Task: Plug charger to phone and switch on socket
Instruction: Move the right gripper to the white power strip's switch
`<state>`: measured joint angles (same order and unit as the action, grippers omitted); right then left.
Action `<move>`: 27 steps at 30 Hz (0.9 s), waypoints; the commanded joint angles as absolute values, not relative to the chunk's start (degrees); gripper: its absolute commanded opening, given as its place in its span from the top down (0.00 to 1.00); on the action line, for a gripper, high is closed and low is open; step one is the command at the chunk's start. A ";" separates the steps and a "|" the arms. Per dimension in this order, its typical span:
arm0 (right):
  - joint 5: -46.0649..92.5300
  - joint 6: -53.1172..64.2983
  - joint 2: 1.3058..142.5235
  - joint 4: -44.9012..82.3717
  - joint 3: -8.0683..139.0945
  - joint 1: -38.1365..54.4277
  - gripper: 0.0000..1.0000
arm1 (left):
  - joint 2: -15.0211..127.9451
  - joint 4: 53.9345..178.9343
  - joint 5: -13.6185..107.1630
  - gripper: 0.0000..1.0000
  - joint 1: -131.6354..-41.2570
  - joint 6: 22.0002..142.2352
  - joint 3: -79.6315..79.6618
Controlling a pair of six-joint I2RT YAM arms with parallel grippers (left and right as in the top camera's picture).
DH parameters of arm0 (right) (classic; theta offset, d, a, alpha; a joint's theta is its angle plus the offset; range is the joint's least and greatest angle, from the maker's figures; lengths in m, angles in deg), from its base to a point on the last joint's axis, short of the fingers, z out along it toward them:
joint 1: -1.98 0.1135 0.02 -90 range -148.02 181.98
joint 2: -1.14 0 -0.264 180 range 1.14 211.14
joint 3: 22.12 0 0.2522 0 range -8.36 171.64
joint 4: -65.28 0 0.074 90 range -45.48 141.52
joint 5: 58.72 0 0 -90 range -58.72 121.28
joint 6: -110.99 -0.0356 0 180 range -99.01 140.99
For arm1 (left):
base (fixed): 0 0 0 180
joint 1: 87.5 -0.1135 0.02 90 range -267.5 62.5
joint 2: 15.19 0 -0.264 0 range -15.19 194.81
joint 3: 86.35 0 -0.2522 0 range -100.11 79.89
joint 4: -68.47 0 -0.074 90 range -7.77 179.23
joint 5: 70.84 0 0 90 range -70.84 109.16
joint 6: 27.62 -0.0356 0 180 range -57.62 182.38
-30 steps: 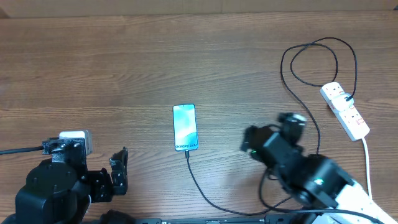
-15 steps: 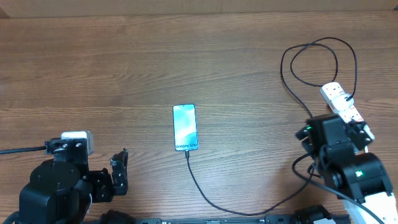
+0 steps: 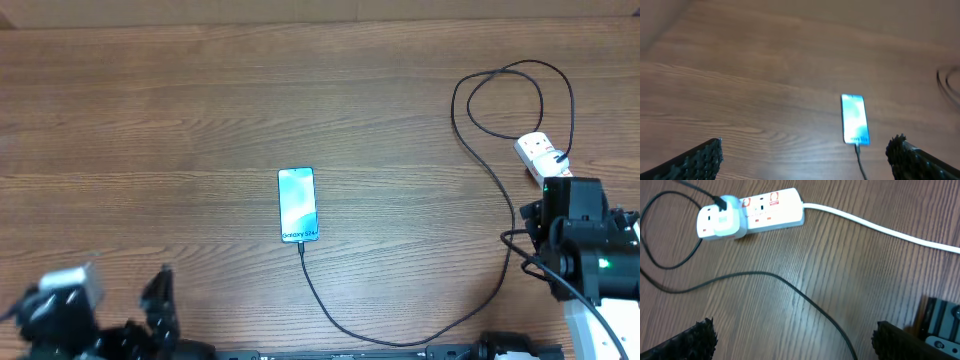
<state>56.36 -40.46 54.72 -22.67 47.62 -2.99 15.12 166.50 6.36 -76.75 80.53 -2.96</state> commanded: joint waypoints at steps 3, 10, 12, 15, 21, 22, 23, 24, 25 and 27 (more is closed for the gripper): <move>55.42 -40.31 57.67 -19.00 47.95 -3.69 0.00 | 6.35 166.45 5.24 0.00 -81.28 81.69 -2.74; 57.58 -40.33 64.80 -12.36 47.95 -5.79 0.34 | -4.77 166.48 5.24 0.00 -82.61 81.69 -2.76; 57.58 -40.35 66.85 -11.83 47.95 -7.97 0.43 | -7.13 166.48 5.24 0.00 -82.61 81.69 -2.76; 57.60 -40.31 70.18 -8.84 47.95 -13.46 0.61 | -10.98 166.50 5.24 0.00 -82.65 81.69 -2.76; 57.60 -40.29 75.20 -1.10 47.95 -21.22 0.96 | -14.96 169.99 5.24 0.00 -82.65 81.69 -3.00; 57.60 -40.27 76.25 0.87 47.95 -22.05 0.96 | -14.93 171.81 5.24 0.00 -82.72 81.69 -3.35; 57.60 -40.05 77.28 2.86 47.95 -22.60 0.96 | -14.93 173.60 5.24 0.00 -82.72 81.69 -3.31; 57.58 -38.98 78.40 5.19 47.95 -22.97 0.96 | -14.93 174.08 5.00 0.01 -82.72 81.78 -3.24; 57.58 -36.09 79.86 8.39 47.95 -23.16 0.96 | -14.93 173.64 5.07 0.00 -82.72 81.71 -3.20; 57.54 -30.25 82.13 13.50 47.95 -23.16 0.96 | -14.93 173.71 5.07 0.00 -82.72 81.71 -3.13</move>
